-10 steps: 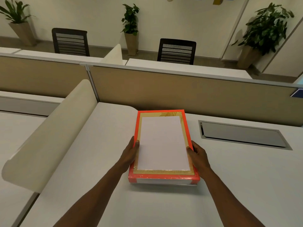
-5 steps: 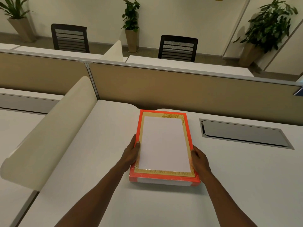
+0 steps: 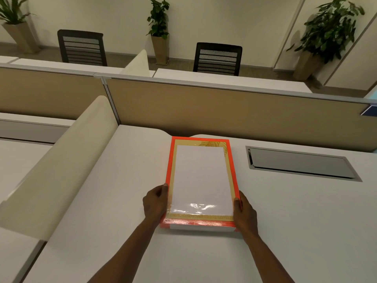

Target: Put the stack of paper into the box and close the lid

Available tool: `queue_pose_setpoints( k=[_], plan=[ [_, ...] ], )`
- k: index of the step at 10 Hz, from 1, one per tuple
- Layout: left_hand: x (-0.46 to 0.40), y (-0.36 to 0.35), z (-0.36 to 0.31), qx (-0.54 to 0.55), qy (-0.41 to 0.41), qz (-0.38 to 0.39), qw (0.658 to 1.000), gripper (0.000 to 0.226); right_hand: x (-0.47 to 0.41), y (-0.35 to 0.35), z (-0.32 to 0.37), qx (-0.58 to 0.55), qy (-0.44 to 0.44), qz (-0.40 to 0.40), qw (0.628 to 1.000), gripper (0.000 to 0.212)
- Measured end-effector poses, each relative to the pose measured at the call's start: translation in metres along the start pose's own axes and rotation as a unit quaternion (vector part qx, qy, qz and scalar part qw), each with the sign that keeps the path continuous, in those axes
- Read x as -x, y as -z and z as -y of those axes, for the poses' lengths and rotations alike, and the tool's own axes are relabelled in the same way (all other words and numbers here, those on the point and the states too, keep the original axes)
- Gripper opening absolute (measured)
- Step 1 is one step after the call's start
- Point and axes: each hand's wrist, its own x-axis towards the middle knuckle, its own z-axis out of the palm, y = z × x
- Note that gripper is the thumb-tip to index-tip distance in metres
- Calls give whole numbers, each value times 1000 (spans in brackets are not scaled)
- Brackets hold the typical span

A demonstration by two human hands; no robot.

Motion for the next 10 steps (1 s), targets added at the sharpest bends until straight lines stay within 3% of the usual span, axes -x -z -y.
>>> queue_pose_setpoints(
  k=[4,6,10],
  plan=[
    [-3,0,0,1,-5,-9,1000,42,12,-4,5,31,10,-18,999,46],
    [12,7,10,50,-8,23,998,40,17,-1,5,41,50,-21,998,51],
    [23,12,1,-51,-61,23,997,47,22,10,13,85,55,-13,995,60]
  ],
)
